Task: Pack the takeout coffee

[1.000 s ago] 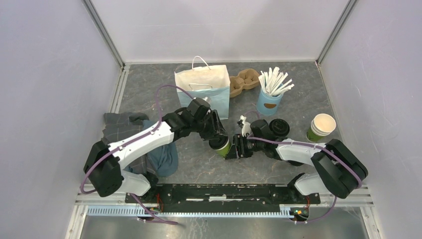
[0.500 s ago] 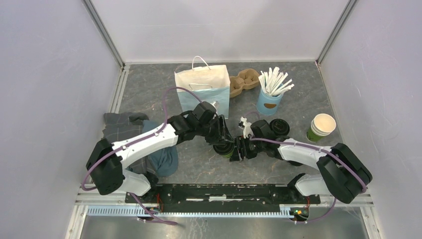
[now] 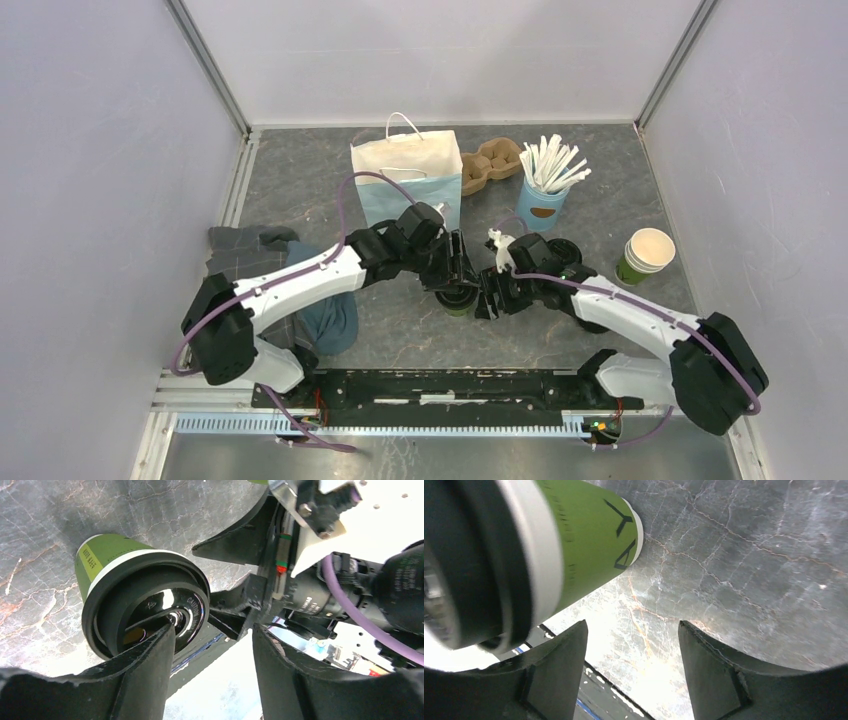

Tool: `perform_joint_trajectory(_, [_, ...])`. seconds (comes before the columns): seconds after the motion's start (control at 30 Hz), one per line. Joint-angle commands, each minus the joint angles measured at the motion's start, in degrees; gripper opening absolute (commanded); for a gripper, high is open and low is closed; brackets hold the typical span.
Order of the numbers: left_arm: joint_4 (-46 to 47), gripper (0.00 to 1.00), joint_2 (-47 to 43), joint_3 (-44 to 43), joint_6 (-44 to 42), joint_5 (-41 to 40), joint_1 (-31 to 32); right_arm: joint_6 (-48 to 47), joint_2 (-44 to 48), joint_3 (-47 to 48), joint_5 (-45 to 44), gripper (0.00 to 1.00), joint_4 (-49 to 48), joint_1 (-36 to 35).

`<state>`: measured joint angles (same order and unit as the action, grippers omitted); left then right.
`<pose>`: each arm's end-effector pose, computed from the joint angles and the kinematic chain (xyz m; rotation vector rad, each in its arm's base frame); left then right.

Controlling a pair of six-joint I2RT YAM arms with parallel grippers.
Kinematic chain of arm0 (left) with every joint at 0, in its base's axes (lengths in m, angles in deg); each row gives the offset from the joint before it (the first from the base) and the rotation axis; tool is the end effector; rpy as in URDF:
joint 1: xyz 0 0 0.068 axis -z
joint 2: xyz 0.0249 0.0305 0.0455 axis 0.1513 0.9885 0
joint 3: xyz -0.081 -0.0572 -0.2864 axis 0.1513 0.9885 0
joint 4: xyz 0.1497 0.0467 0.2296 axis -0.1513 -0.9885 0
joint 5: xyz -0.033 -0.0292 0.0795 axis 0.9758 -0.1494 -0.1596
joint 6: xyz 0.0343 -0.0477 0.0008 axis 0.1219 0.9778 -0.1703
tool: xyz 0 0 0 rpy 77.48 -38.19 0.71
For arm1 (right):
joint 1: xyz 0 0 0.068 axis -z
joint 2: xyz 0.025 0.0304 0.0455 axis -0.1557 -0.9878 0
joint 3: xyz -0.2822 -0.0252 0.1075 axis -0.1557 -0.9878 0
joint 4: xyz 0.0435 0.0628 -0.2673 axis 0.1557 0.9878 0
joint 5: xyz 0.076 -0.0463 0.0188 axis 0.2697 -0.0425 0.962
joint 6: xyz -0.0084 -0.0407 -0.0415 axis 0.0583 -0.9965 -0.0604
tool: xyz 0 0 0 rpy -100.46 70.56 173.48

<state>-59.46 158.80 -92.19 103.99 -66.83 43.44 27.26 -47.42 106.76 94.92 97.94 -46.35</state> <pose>0.1955 -0.2673 0.2862 0.0418 2.6623 -1.0668 0.1723 0.1480 0.1877 -0.4499 2.6155 0.7870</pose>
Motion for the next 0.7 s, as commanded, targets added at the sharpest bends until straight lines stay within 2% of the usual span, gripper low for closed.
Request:
perform_joint_trajectory(0.0, [-1.05, 0.66, -0.17, -3.38, -3.73, 0.84, 0.16, -5.34, 3.67, 5.79, -2.69, 0.75, 8.72, 0.41])
perform_joint_trajectory(0.23, [-3.13, 0.7, -5.88, -3.19, -3.71, 0.03, -0.43, -10.75, 7.87, 11.69, 9.84, 0.83, 14.77, 8.35])
perform_joint_trajectory(0.3, [-3.26, 0.67, -7.32, -1.48, -2.64, -0.02, -1.28, -10.71, 7.74, 13.42, 14.82, 0.86, 14.69, 11.43])
perform_joint_trajectory(0.37, [-2.6, 0.65, -8.81, 1.74, -1.02, 0.87, -3.51, -9.19, 6.59, 13.76, 22.6, 0.87, 11.87, 14.77])
perform_joint_trajectory(0.43, [-0.61, 0.68, -11.01, 4.86, 0.83, 2.56, -5.62, -7.79, 4.01, 14.2, 27.93, 0.88, 9.16, 16.88])
perform_joint_trajectory(0.53, [4.57, 0.71, -12.55, 9.9, 3.64, 6.31, -8.45, -3.38, 0.36, 13.23, 33.26, 0.88, 2.24, 17.32])
perform_joint_trajectory(0.67, [7.82, 0.66, -11.46, 12.52, 4.77, 9.21, -10.19, 4.64, -3.25, 9.79, 37.74, 0.84, -11.44, 17.8])
